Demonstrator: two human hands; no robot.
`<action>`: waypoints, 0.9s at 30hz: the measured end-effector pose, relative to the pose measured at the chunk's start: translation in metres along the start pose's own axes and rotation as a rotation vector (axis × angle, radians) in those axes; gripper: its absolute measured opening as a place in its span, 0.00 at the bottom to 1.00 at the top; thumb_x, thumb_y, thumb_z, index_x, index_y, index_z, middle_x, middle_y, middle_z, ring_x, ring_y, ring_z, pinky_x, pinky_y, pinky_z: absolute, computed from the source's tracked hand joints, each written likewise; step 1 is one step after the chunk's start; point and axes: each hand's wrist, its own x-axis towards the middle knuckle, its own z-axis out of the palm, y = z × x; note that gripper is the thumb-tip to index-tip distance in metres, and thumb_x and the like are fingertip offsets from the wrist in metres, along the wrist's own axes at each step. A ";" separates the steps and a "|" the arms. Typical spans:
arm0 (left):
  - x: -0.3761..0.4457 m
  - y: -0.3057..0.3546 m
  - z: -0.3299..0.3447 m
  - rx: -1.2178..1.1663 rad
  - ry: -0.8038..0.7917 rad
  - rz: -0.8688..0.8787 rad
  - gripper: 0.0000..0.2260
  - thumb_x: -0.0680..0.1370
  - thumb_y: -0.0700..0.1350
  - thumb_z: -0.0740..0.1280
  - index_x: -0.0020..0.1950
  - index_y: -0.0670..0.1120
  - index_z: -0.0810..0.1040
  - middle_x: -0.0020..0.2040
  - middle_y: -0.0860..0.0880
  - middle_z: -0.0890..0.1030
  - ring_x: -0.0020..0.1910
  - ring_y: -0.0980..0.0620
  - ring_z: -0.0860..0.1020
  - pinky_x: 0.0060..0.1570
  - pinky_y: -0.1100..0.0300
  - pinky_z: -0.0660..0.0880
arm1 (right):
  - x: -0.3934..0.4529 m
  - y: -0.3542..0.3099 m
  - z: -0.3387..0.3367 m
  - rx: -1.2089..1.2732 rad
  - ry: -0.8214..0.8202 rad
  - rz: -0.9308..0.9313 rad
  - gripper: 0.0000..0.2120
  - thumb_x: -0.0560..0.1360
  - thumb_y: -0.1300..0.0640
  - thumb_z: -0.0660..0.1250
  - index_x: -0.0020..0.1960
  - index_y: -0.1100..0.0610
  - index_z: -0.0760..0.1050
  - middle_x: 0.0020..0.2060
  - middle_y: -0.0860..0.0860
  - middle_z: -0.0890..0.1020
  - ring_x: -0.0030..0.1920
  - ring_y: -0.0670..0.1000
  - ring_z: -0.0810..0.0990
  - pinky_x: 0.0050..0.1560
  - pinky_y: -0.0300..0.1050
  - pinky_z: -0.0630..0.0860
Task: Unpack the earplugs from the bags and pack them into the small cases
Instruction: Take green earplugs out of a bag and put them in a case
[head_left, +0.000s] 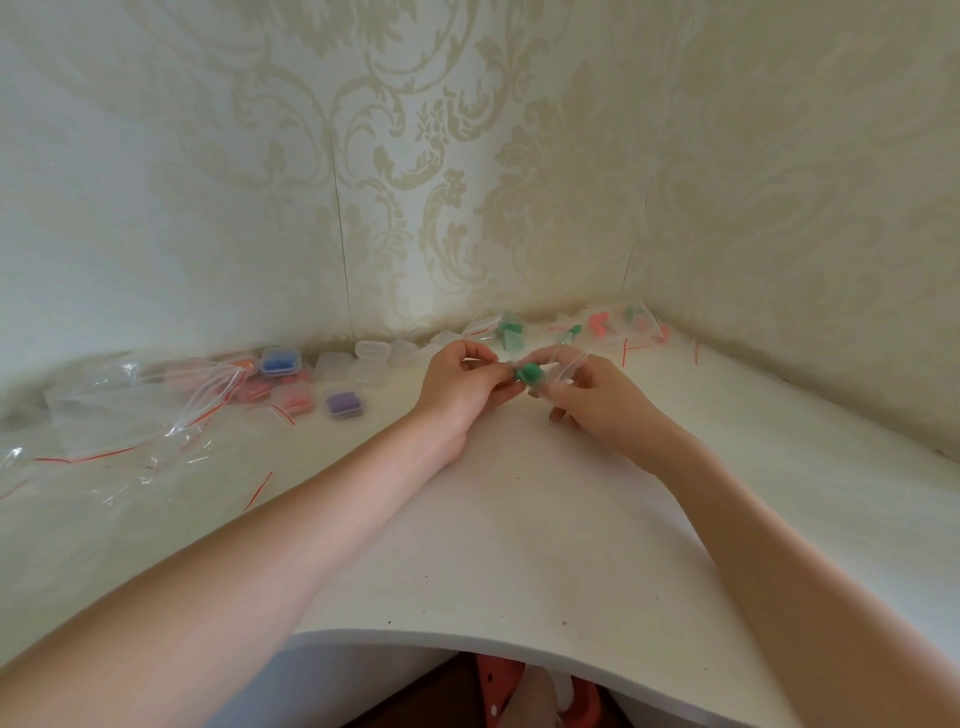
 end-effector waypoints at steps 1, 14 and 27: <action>0.001 0.000 0.000 -0.022 0.015 -0.010 0.09 0.74 0.30 0.67 0.41 0.42 0.70 0.41 0.42 0.75 0.32 0.53 0.81 0.47 0.56 0.81 | 0.000 0.002 0.000 -0.039 0.012 -0.034 0.08 0.78 0.53 0.64 0.56 0.49 0.79 0.40 0.49 0.80 0.32 0.44 0.73 0.34 0.33 0.71; 0.001 0.007 0.000 -0.084 0.029 -0.094 0.13 0.74 0.31 0.67 0.38 0.44 0.65 0.35 0.44 0.75 0.33 0.52 0.77 0.45 0.55 0.81 | 0.001 0.005 0.003 -0.323 0.234 -0.182 0.10 0.75 0.54 0.69 0.55 0.52 0.82 0.52 0.46 0.83 0.51 0.47 0.78 0.50 0.37 0.72; 0.000 0.004 -0.004 -0.015 -0.014 0.026 0.15 0.73 0.30 0.69 0.42 0.45 0.64 0.42 0.40 0.76 0.39 0.47 0.80 0.45 0.58 0.81 | 0.004 0.005 0.015 -0.269 0.085 -0.129 0.08 0.78 0.54 0.65 0.55 0.55 0.76 0.42 0.50 0.79 0.37 0.42 0.72 0.37 0.27 0.66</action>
